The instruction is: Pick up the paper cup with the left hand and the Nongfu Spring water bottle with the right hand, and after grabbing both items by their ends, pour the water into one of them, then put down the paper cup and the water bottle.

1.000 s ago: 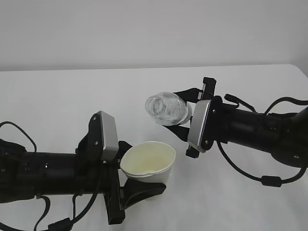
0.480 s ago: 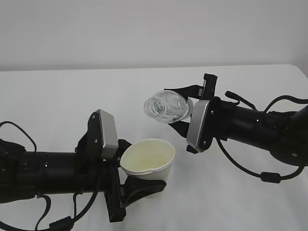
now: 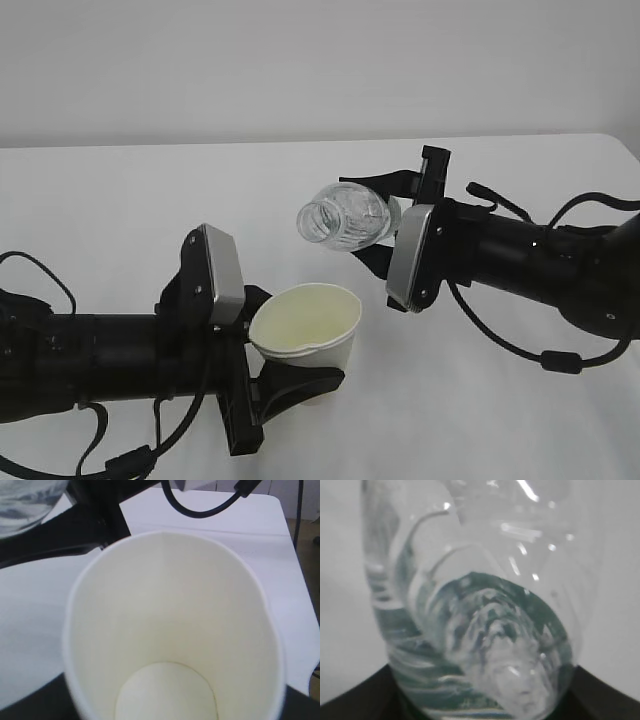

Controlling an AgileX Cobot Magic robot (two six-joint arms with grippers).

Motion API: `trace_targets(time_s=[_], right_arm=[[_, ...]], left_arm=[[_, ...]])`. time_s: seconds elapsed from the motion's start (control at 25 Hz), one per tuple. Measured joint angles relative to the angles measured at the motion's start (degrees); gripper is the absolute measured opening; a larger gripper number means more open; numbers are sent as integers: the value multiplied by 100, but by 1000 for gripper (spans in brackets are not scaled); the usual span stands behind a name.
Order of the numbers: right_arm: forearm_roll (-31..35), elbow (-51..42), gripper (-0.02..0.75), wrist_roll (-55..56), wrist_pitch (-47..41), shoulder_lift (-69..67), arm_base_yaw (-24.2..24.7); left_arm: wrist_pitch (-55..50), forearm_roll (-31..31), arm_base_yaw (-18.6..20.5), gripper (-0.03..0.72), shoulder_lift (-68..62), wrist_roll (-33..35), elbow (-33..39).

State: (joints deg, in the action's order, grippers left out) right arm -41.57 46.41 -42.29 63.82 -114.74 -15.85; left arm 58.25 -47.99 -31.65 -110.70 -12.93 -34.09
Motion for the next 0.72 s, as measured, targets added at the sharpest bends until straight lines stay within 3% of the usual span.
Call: trace_targets(time_s=[0.72], right_arm=[[195,16,457,-406,10,226,0]], left_arm=[[261,145,0,447,0,95,0]])
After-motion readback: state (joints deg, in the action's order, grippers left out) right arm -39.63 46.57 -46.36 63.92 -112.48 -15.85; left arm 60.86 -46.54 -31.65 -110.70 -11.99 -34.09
